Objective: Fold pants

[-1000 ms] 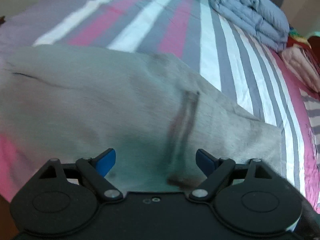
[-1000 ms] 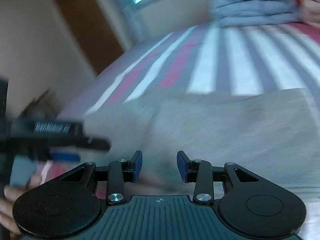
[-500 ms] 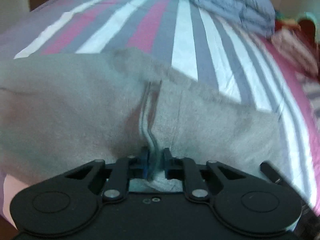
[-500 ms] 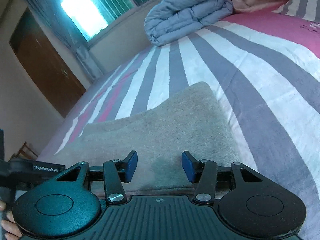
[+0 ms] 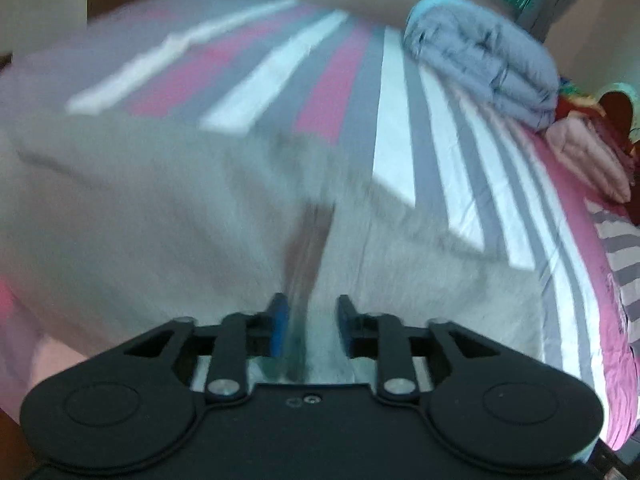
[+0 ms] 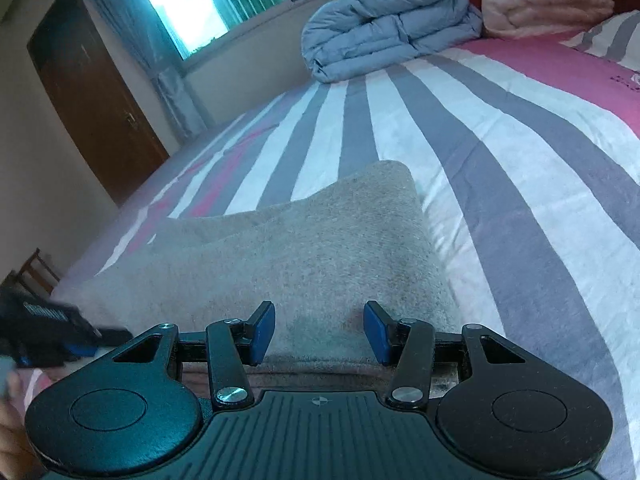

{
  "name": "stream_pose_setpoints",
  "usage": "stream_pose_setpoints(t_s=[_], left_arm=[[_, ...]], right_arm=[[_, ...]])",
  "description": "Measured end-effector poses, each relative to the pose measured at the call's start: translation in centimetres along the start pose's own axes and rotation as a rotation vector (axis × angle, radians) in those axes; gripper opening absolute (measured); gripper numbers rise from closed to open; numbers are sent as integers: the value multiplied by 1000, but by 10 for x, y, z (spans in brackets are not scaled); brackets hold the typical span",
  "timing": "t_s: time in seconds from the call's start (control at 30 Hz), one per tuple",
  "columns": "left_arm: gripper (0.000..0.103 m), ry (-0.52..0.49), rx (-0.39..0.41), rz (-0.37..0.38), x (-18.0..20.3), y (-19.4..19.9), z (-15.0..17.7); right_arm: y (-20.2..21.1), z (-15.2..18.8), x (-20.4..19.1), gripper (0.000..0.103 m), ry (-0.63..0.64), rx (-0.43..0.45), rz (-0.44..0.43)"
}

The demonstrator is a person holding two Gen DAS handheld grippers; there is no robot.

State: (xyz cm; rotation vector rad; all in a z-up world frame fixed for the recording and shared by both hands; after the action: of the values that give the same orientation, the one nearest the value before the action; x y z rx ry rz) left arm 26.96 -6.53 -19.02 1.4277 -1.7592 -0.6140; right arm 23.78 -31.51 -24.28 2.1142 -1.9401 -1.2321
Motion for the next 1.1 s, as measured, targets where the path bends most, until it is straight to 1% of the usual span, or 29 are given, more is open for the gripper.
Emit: stream_pose_setpoints(t_s=[0.03, 0.07, 0.1, 0.13, 0.2, 0.27, 0.37, 0.43, 0.5, 0.63, 0.77, 0.9, 0.97, 1.0, 1.1], left_arm=[[65, 14, 13, -16, -6, 7, -2], [77, 35, 32, -42, -16, 15, -4], [79, 51, 61, -71, -25, 22, -7], [79, 58, 82, -92, -35, 29, -8], [79, 89, 74, -121, -59, 38, -7], [79, 183, 62, -166, -93, 44, -6], [79, 301, 81, -222, -142, 52, -3], [79, 373, 87, -241, -175, 55, 0], [77, 434, 80, -224, -195, 50, -4], [73, 544, 63, -145, -225, 38, 4], [73, 638, 38, -72, -237, 18, 11], [74, 674, 63, -19, -244, 1, 7], [74, 688, 76, 24, -243, -3, 3], [71, 693, 81, 44, -242, -6, -1], [71, 727, 99, 81, -243, -14, -3]], right_arm=[[0, 0, 1, 49, -11, -2, -4], [1, 0, 1, 49, -11, -4, -3], [1, -1, 1, 49, -4, -6, -1], [1, 0, 0, 49, 5, -7, 2], [2, 2, 0, 49, 11, -5, 2], [2, 2, 1, 50, -5, -3, -1], [2, 2, 1, 51, -19, -3, 0], [3, 1, 1, 51, -32, -4, 0], [4, 0, 0, 52, -34, -6, 6], [5, 1, -5, 56, -25, -8, 21], [5, 2, -13, 57, 18, -14, 68], [3, 1, -19, 57, 78, -18, 156], [0, -1, -20, 57, 88, -22, 190], [-1, -2, -21, 57, 89, -25, 203], [-8, -4, -22, 57, 73, -38, 221]])
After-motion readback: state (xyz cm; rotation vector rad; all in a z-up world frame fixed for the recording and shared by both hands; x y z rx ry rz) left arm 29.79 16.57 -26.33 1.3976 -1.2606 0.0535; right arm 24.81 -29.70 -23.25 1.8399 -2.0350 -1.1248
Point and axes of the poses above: each gripper's, at about its wrist camera, not at the fingertips, and y roughly against the way its jaws point, x to its right, z to its underside, the point moved 7 cm from there along -y, roughly the way its jaws point, and after that the axes turned 1 degree about z, right-handed, at the moved point
